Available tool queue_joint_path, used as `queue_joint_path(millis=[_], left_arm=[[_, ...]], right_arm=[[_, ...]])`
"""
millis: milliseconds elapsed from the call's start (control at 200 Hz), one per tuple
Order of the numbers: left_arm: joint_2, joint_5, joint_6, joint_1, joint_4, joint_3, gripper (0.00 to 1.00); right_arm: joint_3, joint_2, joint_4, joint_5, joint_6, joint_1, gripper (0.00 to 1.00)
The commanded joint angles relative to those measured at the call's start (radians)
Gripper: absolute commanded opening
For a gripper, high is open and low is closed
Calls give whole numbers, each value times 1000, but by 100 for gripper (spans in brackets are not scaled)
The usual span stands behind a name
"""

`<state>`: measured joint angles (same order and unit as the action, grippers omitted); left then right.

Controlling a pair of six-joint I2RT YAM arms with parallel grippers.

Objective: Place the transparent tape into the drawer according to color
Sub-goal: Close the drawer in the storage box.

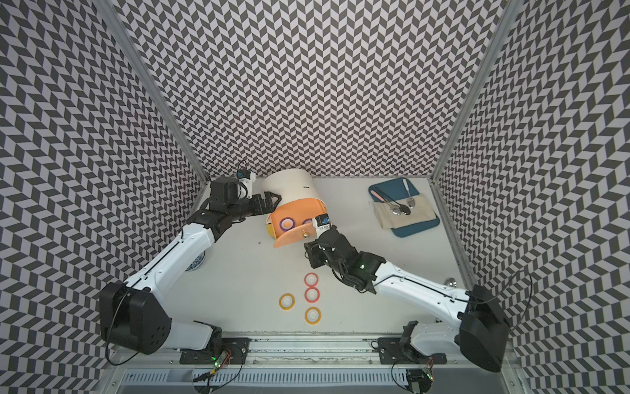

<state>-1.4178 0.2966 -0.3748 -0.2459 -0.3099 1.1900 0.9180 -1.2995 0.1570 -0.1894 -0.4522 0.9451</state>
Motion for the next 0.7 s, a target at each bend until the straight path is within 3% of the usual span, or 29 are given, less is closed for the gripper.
queue_joint_path(millis=[0, 696], left_arm=[[-4, 19, 18, 10, 28, -4, 99], [12, 50, 30, 23, 26, -22, 99]], right_arm=[[30, -18, -72, -24, -2, 6, 38], [105, -115, -182, -109, 20, 4, 18]])
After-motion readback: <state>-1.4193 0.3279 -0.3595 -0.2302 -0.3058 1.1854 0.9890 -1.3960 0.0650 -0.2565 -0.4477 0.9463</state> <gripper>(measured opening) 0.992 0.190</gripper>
